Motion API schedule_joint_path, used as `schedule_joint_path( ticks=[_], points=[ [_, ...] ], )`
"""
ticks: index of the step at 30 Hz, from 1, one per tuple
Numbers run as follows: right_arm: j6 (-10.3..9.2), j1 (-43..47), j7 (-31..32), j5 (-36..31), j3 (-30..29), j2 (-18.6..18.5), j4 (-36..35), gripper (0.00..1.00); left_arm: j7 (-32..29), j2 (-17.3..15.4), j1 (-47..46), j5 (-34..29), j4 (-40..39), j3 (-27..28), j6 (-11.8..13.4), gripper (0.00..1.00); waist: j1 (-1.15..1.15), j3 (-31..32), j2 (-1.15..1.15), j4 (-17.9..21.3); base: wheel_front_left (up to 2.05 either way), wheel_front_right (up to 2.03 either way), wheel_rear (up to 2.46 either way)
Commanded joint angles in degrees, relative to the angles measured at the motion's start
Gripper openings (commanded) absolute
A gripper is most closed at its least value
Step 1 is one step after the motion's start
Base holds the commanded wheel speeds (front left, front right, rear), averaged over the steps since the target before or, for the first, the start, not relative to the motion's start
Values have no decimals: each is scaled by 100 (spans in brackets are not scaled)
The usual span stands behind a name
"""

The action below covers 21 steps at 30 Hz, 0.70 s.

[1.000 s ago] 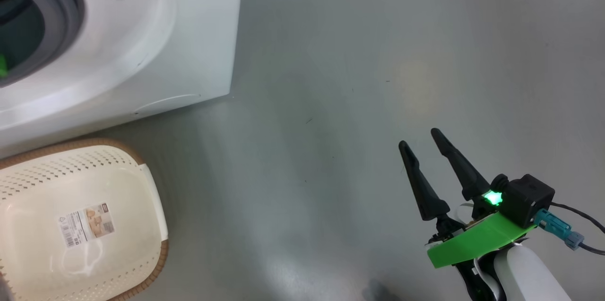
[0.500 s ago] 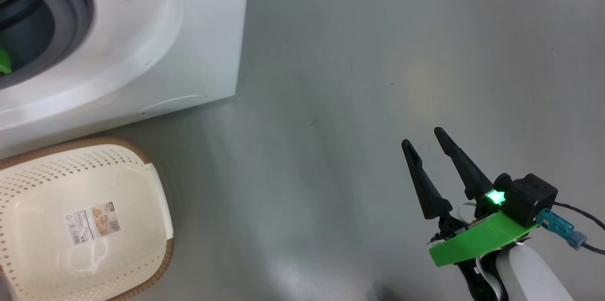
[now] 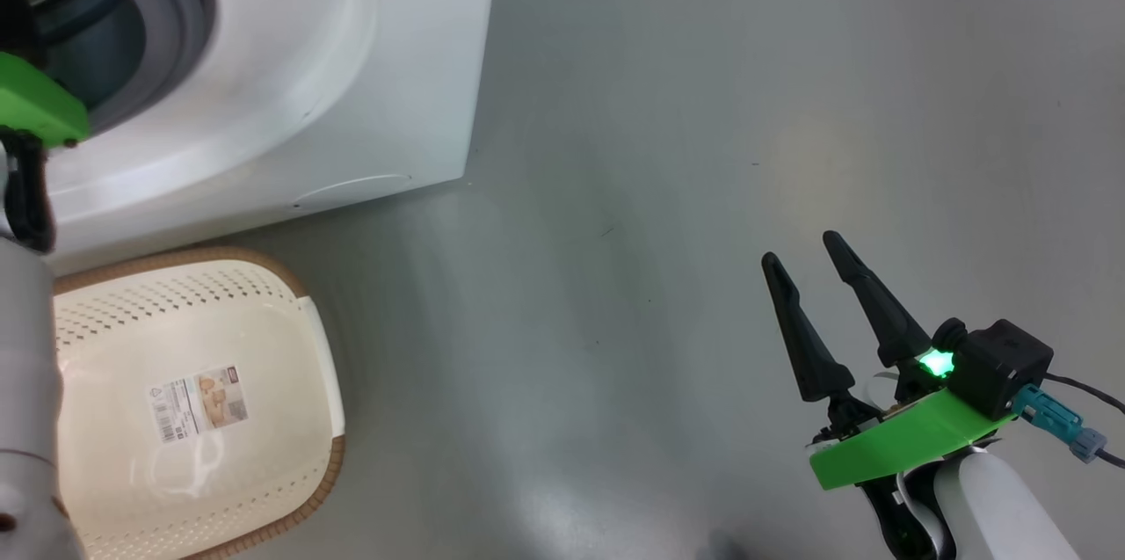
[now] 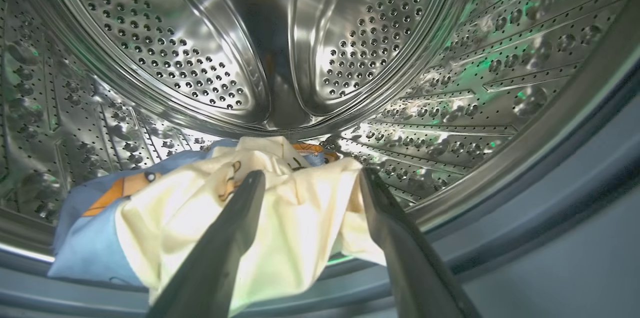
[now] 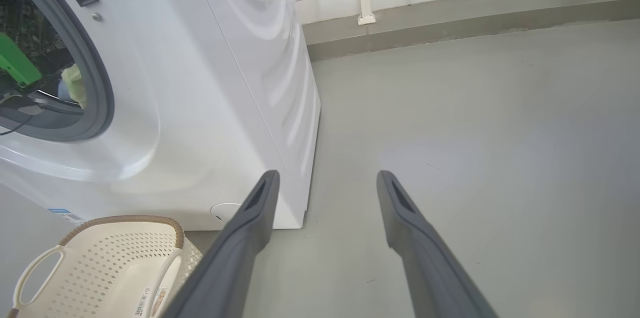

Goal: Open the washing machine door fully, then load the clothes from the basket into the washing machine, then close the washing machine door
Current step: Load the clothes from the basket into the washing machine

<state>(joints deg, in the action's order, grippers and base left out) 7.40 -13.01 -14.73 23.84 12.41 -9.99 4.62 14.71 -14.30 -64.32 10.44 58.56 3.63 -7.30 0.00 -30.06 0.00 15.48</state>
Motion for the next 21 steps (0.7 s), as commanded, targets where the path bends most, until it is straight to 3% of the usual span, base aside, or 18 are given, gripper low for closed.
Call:
schedule_joint_path(
  ticks=[1, 21],
  points=[
    [9, 50, -27, 24, 92, -75, -136, 100, 29, -196, 193, 100, -258, 24, -17, 100, 0, 17, 0, -44, 0, 0, 0],
    [9, 252, -27, -11, -128, -193, -78, 100, 29, 223, 1505, 251, -1362, 230, -18, 100, 0, 457, 0, -472, 0, 0, 0]
  ],
)
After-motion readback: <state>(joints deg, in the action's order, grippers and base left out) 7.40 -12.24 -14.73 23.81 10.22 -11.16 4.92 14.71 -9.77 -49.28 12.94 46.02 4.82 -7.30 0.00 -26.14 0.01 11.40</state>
